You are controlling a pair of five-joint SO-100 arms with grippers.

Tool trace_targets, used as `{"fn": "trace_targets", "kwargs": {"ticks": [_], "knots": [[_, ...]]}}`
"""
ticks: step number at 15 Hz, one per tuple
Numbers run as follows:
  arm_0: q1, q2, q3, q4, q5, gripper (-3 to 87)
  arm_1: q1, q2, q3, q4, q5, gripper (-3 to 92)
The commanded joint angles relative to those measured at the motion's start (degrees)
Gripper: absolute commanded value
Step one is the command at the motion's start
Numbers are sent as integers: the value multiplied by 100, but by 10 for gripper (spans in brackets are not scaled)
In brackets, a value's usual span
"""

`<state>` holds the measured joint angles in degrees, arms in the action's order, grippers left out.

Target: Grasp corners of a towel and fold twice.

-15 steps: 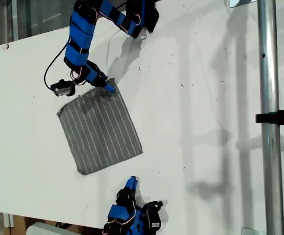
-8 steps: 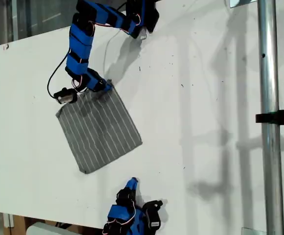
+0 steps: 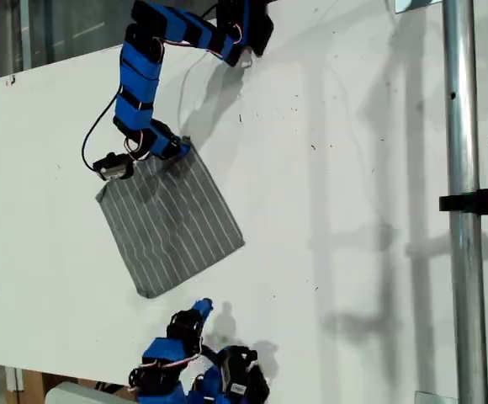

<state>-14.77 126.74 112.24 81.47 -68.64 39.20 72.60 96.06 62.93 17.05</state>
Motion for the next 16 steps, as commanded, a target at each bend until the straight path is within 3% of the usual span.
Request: {"fn": "trace_targets", "kwargs": {"ticks": [1,2,3,4,5,6,8,12,16], "knots": [[-141,-2057,-2268,536,879,-28,-141,255,-316,-18,53,-2],[-141,-2654,-2883,729,1266,-28,-158,281,-316,-18,53,-2],[-185,-3094,-3313,861,1521,38,-176,290,-308,-18,70,-2],[-220,-3366,-3498,905,1626,287,-202,290,-308,-9,79,-2],[-246,-3709,-3718,976,1934,370,-229,308,-308,9,88,-2],[-255,-4025,-3973,1028,2215,397,-264,325,-290,9,88,-2],[-229,-4649,-4298,932,2382,427,-316,396,-264,26,123,-2],[-360,-6196,-4562,-26,2496,405,-360,598,-255,105,149,-2],[-466,-7304,-5124,-26,1907,372,-352,976,-123,185,158,-2]]}}
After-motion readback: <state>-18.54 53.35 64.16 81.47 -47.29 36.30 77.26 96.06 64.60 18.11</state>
